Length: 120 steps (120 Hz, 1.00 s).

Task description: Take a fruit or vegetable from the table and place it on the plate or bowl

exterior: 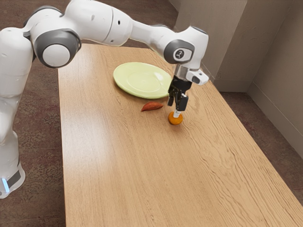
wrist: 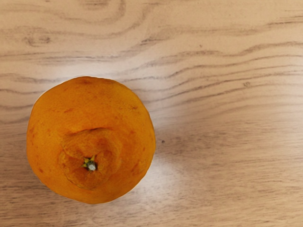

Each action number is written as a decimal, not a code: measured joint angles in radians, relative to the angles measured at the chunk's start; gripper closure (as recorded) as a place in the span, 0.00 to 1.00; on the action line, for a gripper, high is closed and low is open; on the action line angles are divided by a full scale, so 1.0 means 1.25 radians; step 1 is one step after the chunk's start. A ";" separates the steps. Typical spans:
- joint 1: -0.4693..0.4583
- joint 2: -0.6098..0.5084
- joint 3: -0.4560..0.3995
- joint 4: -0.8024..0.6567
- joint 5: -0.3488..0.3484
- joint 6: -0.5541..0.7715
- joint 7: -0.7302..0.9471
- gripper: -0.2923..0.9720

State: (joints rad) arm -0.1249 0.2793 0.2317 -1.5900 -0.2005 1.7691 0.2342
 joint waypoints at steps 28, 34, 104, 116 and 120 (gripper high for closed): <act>0.005 0.006 0.006 -0.014 -0.005 0.017 0.011 0.23; 0.009 0.011 0.007 -0.013 -0.001 0.022 0.013 0.23; 0.021 0.076 0.011 0.019 -0.049 0.081 0.045 0.23; 0.021 0.080 0.011 0.017 -0.054 0.085 0.051 0.23; 0.021 0.082 0.011 0.017 -0.057 0.086 0.053 0.23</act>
State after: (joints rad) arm -0.0983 0.3815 0.2454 -1.5692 -0.2714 1.8766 0.3000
